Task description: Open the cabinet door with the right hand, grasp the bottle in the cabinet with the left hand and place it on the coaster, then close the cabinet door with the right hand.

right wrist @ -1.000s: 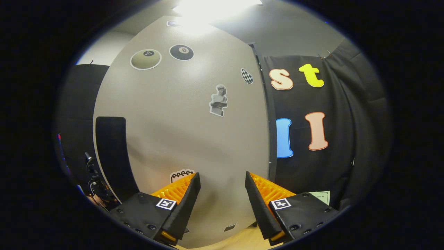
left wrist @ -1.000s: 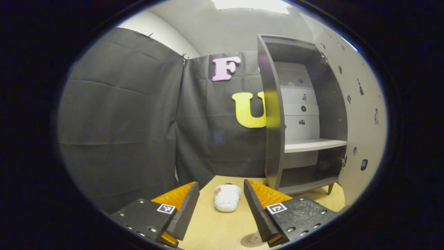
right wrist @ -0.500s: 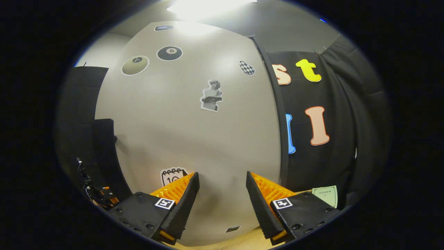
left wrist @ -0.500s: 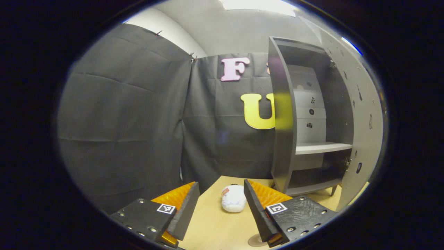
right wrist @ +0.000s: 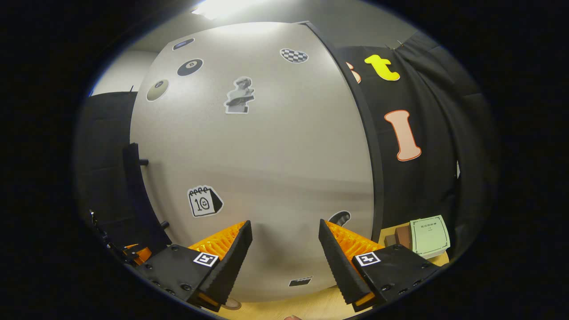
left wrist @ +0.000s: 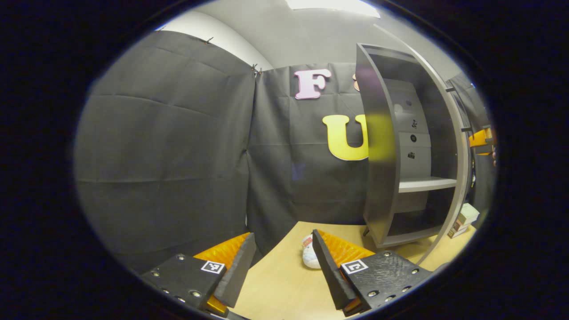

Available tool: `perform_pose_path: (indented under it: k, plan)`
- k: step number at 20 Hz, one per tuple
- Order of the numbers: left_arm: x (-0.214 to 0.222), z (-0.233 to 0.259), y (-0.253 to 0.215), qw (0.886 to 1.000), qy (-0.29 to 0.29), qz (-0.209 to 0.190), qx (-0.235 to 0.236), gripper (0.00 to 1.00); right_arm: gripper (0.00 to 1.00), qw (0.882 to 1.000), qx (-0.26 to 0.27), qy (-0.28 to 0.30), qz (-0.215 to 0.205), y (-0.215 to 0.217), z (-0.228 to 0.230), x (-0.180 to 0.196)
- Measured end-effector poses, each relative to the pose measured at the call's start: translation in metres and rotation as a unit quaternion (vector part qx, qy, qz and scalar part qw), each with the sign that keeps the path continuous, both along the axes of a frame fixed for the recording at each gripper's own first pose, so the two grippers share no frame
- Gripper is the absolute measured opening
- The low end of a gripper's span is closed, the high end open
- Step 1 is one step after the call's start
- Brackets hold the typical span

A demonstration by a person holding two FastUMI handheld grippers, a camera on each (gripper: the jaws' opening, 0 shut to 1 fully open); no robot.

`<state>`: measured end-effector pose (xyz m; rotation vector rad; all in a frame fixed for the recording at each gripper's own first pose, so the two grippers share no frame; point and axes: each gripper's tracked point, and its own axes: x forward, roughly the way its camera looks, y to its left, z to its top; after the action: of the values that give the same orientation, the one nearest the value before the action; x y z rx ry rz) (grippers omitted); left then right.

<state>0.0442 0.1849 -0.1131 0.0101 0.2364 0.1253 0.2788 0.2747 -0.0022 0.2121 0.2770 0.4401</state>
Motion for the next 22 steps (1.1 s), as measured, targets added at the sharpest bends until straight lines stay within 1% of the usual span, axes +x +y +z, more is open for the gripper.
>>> perform_pose_path:
  k: [3, 4, 5, 6, 7, 9, 10, 11, 15, 16, 20, 21, 22]
  plan:
    - [0.002, -0.003, 0.002, 1.000, 0.003, -0.001, 0.000, 0.77, 0.96, 1.000, -0.022, 0.005, -0.001, 0.011, -0.015, 0.006]
    - [0.003, -0.005, 0.004, 1.000, 0.005, 0.000, 0.001, 0.78, 0.92, 0.999, -0.033, 0.005, -0.003, 0.014, -0.019, 0.008]
    - [0.003, -0.004, 0.005, 1.000, 0.006, 0.000, 0.001, 0.78, 0.96, 0.999, -0.037, -0.003, -0.004, 0.015, -0.018, 0.011]
    - [0.003, -0.004, 0.006, 1.000, 0.006, 0.000, -0.001, 0.78, 0.96, 0.999, -0.044, -0.010, -0.012, 0.015, -0.021, 0.010]
    - [0.005, -0.002, 0.007, 1.000, 0.005, -0.001, -0.002, 0.78, 0.96, 0.999, -0.048, -0.007, -0.010, 0.016, -0.023, 0.011]
    - [0.005, -0.002, 0.008, 1.000, 0.005, -0.001, -0.001, 0.78, 0.96, 0.999, -0.051, -0.009, -0.013, 0.014, -0.023, 0.010]
    - [0.004, -0.001, 0.009, 1.000, 0.004, -0.001, -0.002, 0.78, 0.92, 0.998, -0.051, -0.012, -0.016, 0.013, -0.022, 0.009]
    - [0.003, 0.000, 0.010, 1.000, 0.005, -0.002, -0.003, 0.78, 0.96, 0.998, -0.052, -0.012, -0.019, 0.013, -0.022, 0.009]
    - [-0.001, 0.001, 0.011, 1.000, 0.006, -0.001, -0.009, 0.77, 0.96, 0.998, -0.055, -0.016, -0.029, 0.013, -0.023, 0.009]
    - [-0.002, 0.001, 0.012, 1.000, 0.006, -0.001, -0.009, 0.78, 0.92, 0.998, -0.055, -0.015, -0.031, 0.013, -0.023, 0.009]
    - [-0.004, 0.004, 0.011, 1.000, 0.004, 0.003, -0.004, 0.78, 0.92, 0.998, -0.052, -0.011, -0.036, 0.014, -0.024, 0.007]
    - [-0.005, 0.005, 0.011, 1.000, 0.003, 0.003, -0.006, 0.77, 0.96, 0.998, -0.052, -0.011, -0.037, 0.015, -0.024, 0.006]
    - [-0.008, 0.005, 0.013, 1.000, 0.003, 0.004, -0.008, 0.77, 0.96, 0.997, -0.055, -0.016, -0.043, 0.015, -0.024, 0.007]
